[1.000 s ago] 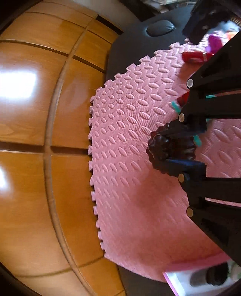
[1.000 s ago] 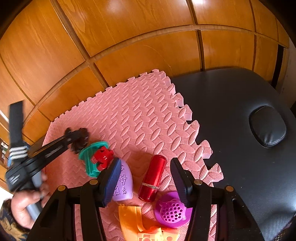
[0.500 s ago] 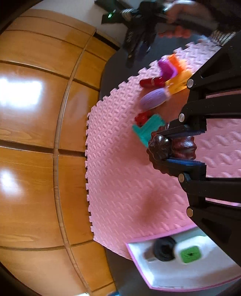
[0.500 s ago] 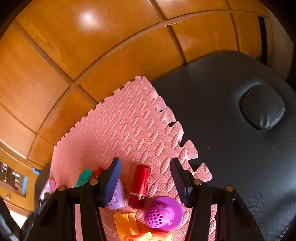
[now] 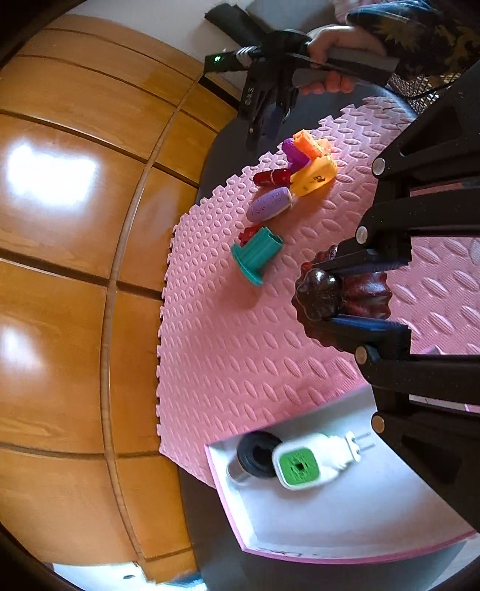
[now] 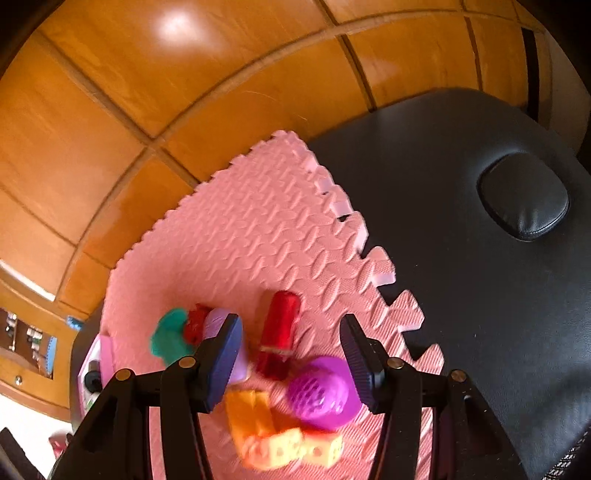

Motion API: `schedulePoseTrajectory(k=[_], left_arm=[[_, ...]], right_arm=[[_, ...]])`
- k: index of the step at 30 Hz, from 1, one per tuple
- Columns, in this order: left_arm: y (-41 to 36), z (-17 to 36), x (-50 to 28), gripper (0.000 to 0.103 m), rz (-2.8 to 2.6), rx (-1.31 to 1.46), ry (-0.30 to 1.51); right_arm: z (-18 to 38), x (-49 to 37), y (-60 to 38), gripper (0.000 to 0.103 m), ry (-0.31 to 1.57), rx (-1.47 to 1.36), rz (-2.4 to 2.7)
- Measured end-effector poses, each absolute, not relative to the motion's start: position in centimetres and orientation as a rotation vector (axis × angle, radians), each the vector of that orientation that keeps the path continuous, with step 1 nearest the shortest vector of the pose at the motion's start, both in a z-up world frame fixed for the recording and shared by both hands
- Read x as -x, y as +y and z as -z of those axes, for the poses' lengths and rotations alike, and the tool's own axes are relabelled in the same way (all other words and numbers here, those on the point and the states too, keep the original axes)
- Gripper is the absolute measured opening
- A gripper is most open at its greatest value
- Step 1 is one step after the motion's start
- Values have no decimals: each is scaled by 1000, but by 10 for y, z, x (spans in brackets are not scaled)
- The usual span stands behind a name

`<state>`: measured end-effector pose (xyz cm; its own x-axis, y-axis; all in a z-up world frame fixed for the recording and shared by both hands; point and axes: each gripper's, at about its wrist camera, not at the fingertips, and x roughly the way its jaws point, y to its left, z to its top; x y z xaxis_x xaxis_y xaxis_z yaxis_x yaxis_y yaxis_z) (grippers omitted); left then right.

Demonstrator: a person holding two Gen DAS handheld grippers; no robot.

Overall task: Organize rigid objects
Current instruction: 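Release the brown knob in the tray while the right tool grasps the cheese piece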

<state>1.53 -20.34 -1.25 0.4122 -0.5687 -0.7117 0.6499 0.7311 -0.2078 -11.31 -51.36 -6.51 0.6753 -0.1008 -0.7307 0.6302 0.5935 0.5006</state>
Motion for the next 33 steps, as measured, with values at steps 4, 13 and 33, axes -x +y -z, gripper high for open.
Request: schedulePoseTrajectory(k=[4,13,33], left_arm=[[-190,15,-17,20,759,-72,866],[-164,12,-22,20,736,-12,863],[-86,9,-54,20,594,122,851]], right_arm=[[60,121,-492,55,731,-779,462],[34,126,-424,53,741,-560,313],[95,28,-391,36,1181,24,437]])
